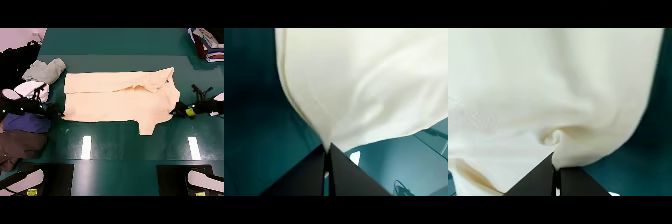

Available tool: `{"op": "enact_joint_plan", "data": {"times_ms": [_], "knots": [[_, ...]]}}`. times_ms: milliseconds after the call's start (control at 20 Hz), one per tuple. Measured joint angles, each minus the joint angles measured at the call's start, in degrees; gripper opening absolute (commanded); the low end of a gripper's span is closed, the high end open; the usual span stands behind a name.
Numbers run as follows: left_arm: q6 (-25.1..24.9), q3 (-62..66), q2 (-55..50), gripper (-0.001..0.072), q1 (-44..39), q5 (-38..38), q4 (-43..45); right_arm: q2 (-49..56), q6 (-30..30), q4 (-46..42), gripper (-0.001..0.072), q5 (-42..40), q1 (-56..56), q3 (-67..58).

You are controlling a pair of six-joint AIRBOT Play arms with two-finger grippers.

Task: Fold the shirts.

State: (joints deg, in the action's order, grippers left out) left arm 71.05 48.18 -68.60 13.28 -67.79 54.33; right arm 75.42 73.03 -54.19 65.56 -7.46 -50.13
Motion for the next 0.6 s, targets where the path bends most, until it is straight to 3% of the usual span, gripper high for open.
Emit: {"op": "enact_joint_plan", "data": {"times_ms": [250,600], "knots": [[2.7,18.8,8.6,0.0027,0.0,-0.9,-0.2,-9.5,-1.2,1.4,0.0014,0.4,0.9,-14.9],[7.1,59.6,16.0,0.0027,0.0,-2.5,-0.5,-23.3,-1.1,0.2,0.0015,-1.9,1.1,-41.8]]}}
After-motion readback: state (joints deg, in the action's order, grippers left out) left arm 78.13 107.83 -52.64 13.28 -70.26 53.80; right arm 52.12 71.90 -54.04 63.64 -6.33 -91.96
